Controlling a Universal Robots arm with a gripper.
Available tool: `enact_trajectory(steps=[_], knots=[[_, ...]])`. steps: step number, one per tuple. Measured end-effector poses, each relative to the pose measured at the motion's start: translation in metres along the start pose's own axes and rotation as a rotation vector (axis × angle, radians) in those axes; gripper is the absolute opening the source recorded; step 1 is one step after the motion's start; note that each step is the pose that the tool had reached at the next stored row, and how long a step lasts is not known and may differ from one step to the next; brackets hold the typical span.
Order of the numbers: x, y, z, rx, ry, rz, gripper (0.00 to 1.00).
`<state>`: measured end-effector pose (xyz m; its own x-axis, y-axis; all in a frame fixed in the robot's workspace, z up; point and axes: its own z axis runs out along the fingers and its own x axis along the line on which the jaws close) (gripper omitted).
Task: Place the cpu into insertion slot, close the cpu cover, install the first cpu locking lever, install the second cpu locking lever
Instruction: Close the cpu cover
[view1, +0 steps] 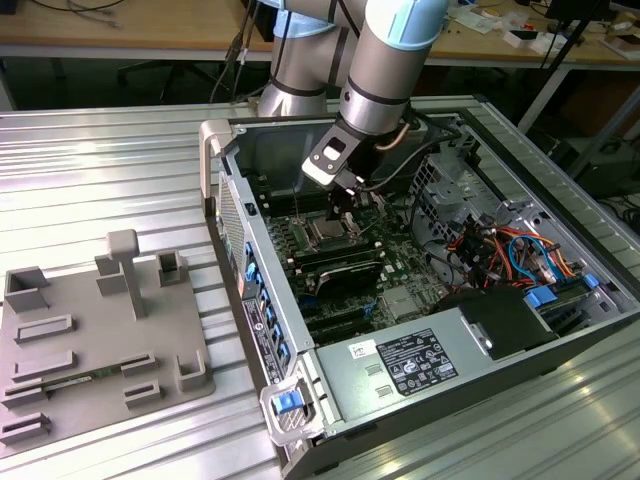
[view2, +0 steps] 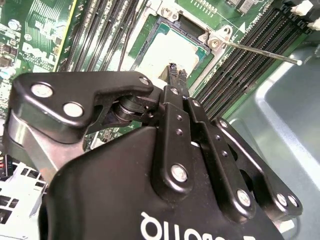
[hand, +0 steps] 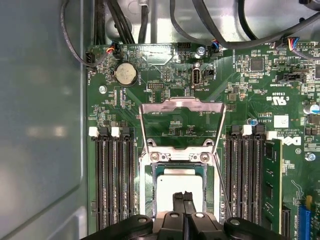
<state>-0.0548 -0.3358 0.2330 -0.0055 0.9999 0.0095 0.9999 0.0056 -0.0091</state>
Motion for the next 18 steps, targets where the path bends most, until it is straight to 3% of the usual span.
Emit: enact_trajectory(steps=[1,2,3,4,5,6,9,14,18], knots=[[0.0,0.0,-0.0029,0.0,0.0,0.0,0.11],[0.0002,-0.0002,-0.0215,0.0,0.0,0.0,0.11],[0.0002,0.0018,-0.0219,0.0002,-0.0003,0.0,0.11],[0.0001,0.0151,-0.0215,0.0001,0.0,-0.004,0.11],[0.0002,0.0186,-0.0225,0.0001,-0.0001,-0.004,0.11],[0.0002,0.0185,-0.0345,0.0002,-0.0002,-0.004,0.11],[0.0003,0.0186,-0.0384,0.0,0.0,-0.004,0.11],[0.0005,0.0225,-0.0397,0.0001,-0.0016,-0.004,0.11],[0.0004,0.0334,-0.0398,0.0002,-0.0017,-0.004,0.11]])
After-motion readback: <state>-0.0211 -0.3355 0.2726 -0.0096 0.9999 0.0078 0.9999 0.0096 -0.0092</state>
